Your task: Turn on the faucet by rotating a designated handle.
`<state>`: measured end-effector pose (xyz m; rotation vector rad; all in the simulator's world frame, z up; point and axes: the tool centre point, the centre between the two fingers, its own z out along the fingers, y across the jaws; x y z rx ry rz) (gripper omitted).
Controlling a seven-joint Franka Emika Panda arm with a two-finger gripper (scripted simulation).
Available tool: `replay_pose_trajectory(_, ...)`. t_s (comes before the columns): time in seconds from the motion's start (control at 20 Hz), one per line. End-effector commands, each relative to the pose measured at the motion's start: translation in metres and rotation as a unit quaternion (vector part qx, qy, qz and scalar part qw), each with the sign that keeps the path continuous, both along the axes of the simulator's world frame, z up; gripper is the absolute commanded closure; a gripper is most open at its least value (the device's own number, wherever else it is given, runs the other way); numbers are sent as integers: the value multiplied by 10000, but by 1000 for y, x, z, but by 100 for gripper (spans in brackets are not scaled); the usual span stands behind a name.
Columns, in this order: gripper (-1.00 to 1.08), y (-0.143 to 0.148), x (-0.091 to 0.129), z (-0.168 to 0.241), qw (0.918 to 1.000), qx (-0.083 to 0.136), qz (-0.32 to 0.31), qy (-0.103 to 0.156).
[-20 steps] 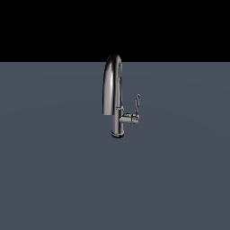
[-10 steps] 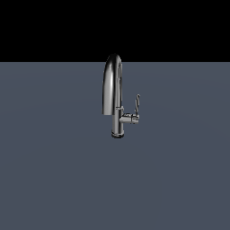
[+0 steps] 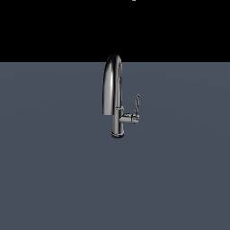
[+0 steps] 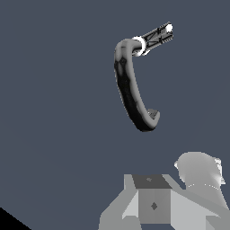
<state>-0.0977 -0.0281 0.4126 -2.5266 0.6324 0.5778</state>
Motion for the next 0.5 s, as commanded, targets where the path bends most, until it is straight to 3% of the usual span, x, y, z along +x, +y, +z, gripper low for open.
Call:
replay_pose_trajectory(0.0,108,-5,13,-9,9993,228,-236,191)
replay_pose_trajectory(0.25,108,-16,38,-31,9933,697,-717,584)
replay_pose_trajectory(0.45,108,-25,57,-51,9835,1091,-1118,913)
